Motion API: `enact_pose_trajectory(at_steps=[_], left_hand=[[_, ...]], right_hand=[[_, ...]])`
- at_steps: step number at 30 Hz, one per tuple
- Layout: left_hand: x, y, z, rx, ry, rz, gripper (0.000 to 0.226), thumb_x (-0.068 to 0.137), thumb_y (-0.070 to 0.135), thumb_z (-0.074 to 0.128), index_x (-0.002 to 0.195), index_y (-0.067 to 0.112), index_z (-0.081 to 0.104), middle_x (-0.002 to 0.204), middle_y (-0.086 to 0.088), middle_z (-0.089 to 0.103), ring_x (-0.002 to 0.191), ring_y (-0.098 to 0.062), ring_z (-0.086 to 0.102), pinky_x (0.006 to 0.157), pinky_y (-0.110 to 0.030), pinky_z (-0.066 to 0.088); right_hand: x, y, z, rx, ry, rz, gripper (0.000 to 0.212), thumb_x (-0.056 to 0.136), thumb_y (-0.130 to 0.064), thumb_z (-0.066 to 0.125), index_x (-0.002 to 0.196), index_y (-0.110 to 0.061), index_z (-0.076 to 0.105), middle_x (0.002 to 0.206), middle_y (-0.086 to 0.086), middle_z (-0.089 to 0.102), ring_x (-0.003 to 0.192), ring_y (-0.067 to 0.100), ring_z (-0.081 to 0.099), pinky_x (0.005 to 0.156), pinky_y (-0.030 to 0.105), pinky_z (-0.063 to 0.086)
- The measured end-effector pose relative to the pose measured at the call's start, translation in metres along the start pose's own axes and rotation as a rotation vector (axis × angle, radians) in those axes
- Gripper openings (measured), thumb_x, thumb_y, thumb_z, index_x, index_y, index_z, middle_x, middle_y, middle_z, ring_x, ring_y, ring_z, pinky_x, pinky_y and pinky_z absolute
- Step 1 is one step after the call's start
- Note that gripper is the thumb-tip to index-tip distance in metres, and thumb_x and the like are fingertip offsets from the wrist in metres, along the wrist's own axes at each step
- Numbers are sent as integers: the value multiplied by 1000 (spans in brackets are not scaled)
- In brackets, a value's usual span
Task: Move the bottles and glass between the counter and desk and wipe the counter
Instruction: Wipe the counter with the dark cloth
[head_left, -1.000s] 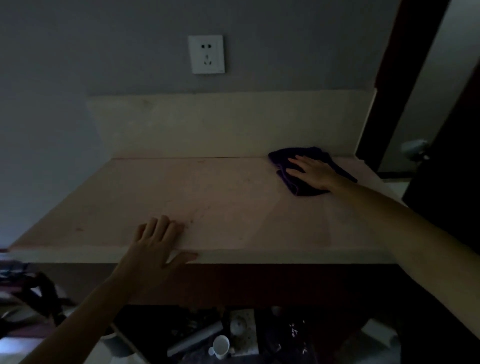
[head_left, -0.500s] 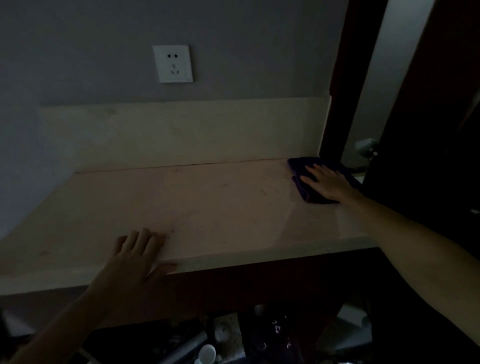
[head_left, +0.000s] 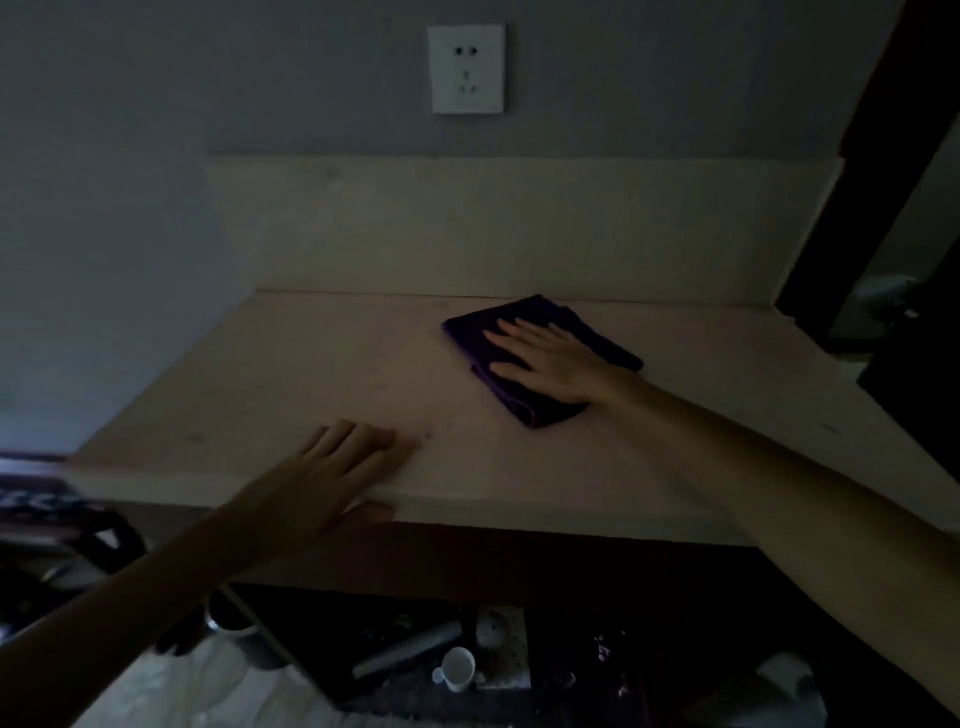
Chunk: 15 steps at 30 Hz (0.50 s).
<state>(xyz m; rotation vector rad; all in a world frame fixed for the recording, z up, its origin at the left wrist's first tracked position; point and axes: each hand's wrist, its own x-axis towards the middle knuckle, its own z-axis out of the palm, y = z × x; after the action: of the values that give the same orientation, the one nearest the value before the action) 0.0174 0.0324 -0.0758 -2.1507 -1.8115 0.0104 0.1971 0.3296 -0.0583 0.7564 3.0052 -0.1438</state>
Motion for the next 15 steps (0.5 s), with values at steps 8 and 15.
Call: enact_pose_trajectory(at_steps=[8, 15], left_hand=[[-3, 2, -3, -2, -64, -38, 64, 98, 53, 35, 151, 16, 30, 140, -10, 49, 117, -26, 51, 98, -40, 45], [-4, 2, -4, 11, -107, -75, 66, 97, 51, 38, 153, 19, 25, 148, -10, 39, 127, -27, 43, 106, -41, 37]], right_hand=[[126, -92, 3, -37, -31, -411, 64, 95, -65, 17, 153, -41, 4, 163, -16, -4, 150, 5, -4, 121, 40, -1], [227, -186, 4, -42, -54, -635, 67, 92, -71, 15, 153, -42, 7, 164, -14, 0, 150, 8, 0, 122, 44, 1]])
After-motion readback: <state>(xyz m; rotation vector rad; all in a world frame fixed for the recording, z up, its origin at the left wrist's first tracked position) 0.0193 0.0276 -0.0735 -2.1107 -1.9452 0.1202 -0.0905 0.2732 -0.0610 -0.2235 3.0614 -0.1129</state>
